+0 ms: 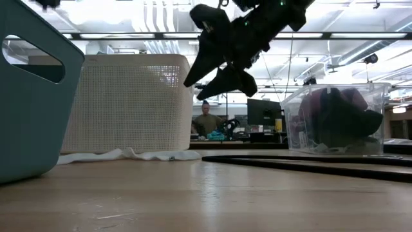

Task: Pick & Place Cloths
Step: Put the white sock into the blue bin

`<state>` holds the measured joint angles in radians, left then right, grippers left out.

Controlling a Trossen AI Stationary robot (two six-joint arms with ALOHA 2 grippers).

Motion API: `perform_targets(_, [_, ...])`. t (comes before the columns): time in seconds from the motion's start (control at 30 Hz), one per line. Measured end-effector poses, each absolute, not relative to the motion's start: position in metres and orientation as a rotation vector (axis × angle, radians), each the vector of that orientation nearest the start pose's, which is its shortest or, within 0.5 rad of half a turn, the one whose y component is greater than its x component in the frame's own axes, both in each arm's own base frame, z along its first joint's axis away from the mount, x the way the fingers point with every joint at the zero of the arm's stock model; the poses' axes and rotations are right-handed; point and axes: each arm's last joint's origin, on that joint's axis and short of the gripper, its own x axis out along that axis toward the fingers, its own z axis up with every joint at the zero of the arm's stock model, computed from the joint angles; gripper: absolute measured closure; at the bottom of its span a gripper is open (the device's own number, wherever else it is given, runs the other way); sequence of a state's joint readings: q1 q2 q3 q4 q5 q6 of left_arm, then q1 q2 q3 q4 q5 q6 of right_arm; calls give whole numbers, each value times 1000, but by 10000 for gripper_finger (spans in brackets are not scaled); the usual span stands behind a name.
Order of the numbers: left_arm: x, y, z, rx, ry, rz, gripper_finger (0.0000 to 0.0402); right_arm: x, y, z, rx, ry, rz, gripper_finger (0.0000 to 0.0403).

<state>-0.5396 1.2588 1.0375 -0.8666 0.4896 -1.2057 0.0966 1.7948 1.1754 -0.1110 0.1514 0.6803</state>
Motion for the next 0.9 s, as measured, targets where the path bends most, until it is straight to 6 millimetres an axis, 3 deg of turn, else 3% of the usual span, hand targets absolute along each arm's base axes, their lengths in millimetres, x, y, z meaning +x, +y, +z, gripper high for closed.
perform_targets(0.3, [197, -131, 339, -893, 1276, -279, 163, 403, 35, 162, 496, 761, -265, 212])
perform_targets(0.53, [189, -117, 384, -833, 955, -207, 163, 421, 36, 139, 491, 821, -283, 222])
perform_targets(0.77, [180, -103, 407, -800, 721, -63, 163, 437, 37, 119, 480, 921, -311, 241])
perform_targets(0.9, [178, -98, 413, -793, 610, 5, 163, 444, 38, 118, 501, 983, -292, 278])
